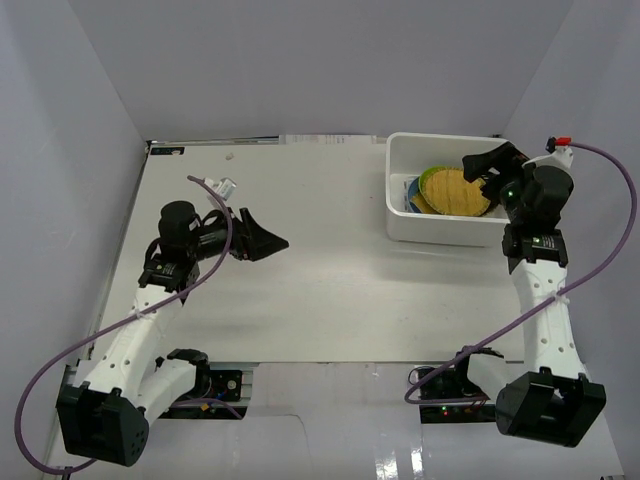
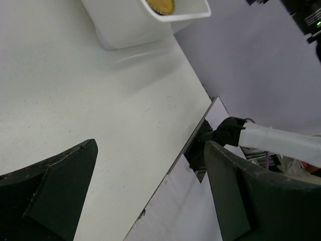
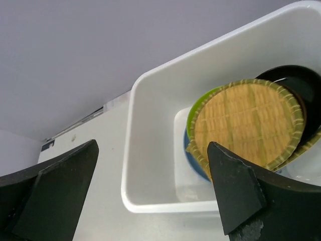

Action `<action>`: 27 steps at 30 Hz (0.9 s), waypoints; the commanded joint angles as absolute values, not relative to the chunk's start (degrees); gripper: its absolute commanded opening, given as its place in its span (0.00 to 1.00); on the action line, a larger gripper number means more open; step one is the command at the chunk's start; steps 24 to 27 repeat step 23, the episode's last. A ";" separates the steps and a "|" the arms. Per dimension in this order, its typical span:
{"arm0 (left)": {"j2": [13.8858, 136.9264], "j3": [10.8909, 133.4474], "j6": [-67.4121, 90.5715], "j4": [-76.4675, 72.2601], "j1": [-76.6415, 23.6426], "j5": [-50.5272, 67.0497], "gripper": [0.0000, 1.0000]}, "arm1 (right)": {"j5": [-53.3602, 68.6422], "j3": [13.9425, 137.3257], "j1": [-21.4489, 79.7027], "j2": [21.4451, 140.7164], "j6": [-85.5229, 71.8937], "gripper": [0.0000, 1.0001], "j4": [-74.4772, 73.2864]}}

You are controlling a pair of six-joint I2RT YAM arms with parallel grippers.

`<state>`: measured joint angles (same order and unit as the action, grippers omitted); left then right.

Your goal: Place the plates into the plastic bin on the countertop

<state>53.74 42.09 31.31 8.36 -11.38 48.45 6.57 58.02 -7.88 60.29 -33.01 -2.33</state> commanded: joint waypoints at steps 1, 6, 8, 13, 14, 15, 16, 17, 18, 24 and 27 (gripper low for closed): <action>53.53 47.28 33.66 5.98 -11.60 47.64 0.98 | 12.12 54.41 -6.69 56.53 -33.92 0.96 -0.81; 51.51 53.69 37.17 1.59 -11.60 45.97 0.98 | 25.88 52.90 -4.92 49.67 -36.56 0.90 3.86; 50.28 55.71 38.14 0.44 -11.60 44.22 0.98 | 31.88 54.05 -4.75 48.08 -37.61 0.90 7.09; 43.96 62.48 36.04 0.44 -11.60 36.75 0.98 | 34.90 61.42 -4.75 39.48 -35.17 0.90 5.81; 43.08 63.27 34.90 0.61 -11.60 33.87 0.98 | 33.41 62.57 -4.75 38.07 -32.72 0.90 4.58; 42.11 63.89 34.28 1.05 -11.60 32.62 0.98 | 29.83 63.88 -4.75 35.19 -31.56 0.90 2.92; 41.14 64.59 33.76 1.75 -11.60 31.48 0.98 | 27.79 64.07 -4.75 33.68 -30.68 0.90 2.38; 39.39 64.69 33.05 2.02 -11.60 30.33 0.98 | 26.21 63.90 -4.75 32.44 -30.06 0.90 2.29; 38.59 64.60 32.18 2.11 -11.60 28.84 0.98 | 23.49 63.37 -4.83 30.08 -29.45 0.90 2.46; 37.35 61.96 31.11 4.04 -11.60 26.55 0.98 | 21.27 57.84 -4.83 28.12 -29.71 0.90 4.13; 37.35 61.96 31.11 4.04 -11.60 26.55 0.98 | 21.27 57.84 -4.83 28.12 -29.71 0.90 4.13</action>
